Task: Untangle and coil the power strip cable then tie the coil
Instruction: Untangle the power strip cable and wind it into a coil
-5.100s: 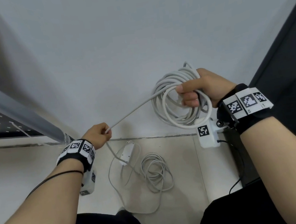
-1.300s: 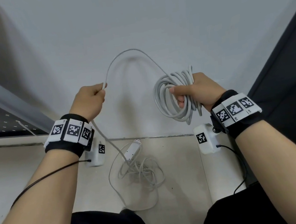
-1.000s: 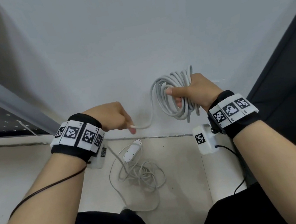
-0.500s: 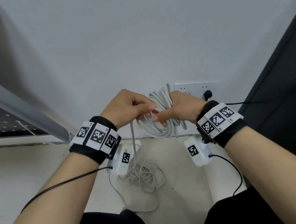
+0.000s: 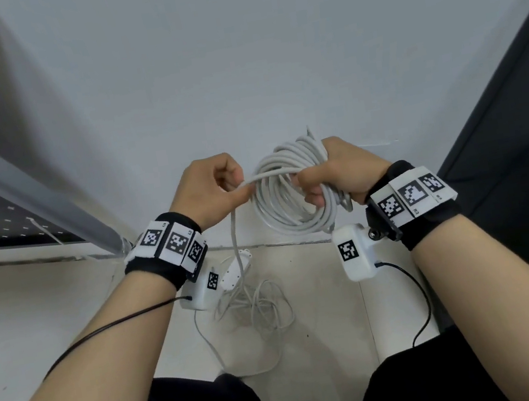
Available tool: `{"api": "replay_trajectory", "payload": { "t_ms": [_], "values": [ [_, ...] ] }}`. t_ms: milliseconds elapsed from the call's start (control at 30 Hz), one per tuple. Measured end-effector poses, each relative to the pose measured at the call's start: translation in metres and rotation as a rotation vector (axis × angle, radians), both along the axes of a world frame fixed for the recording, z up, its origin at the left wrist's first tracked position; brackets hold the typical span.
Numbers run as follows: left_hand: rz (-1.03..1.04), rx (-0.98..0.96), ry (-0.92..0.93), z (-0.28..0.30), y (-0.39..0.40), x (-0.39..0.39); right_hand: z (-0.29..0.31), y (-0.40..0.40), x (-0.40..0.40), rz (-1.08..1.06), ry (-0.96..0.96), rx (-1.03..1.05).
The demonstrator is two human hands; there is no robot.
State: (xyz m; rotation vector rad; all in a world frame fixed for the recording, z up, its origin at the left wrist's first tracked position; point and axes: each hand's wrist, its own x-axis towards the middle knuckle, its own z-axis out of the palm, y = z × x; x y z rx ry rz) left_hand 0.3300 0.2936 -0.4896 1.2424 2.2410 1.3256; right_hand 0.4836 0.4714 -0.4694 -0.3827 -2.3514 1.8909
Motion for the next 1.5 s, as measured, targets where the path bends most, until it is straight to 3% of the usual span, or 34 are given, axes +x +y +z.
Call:
{"api": "replay_trajectory", "payload": {
  "t_ms": [100,167,333,400,533,767,900,1000,1100,1200,1367,1500],
  "values": [
    [0.138,-0.16,0.125,-0.027,-0.009,-0.018,0.006,0.004,0.004,-0.011,0.047,-0.066],
    [0.175,-0.301,0.081,-0.048,-0.019,-0.034,0.007,0.007,0.008,-0.027,0.05,-0.095],
    [0.29,-0.657,-0.298,-0.104,-0.056,-0.065,0.009,0.015,0.017,-0.029,0.056,-0.085],
    [0.31,-0.671,-0.468,-0.111,-0.061,-0.068,0.008,0.013,0.014,-0.019,0.044,-0.071],
    [0.344,-0.428,-0.591,-0.085,-0.05,-0.07,0.009,0.01,0.008,-0.024,0.056,-0.086],
    [0.434,-0.16,-0.172,-0.044,-0.035,-0.068,0.005,0.012,0.007,-0.083,-0.025,0.071],
    [0.539,0.258,-0.149,-0.003,-0.022,-0.056,0.002,0.007,0.005,-0.111,-0.069,0.092],
    [0.44,0.626,-0.218,0.05,-0.021,-0.046,0.001,0.002,0.003,-0.117,-0.105,0.093],
    [0.261,0.755,-0.127,0.093,-0.028,-0.041,0.002,-0.001,0.001,-0.099,-0.131,0.11],
    [0.23,0.61,-0.118,0.086,-0.03,-0.036,0.003,-0.004,0.001,-0.099,-0.143,0.109],
    [0.304,0.035,-0.152,0.023,-0.032,-0.042,0.001,-0.005,0.004,-0.122,-0.161,0.084],
    [0.371,-0.352,0.084,0.006,-0.036,-0.057,0.001,-0.002,0.003,-0.142,-0.149,0.114]
  ]
}}
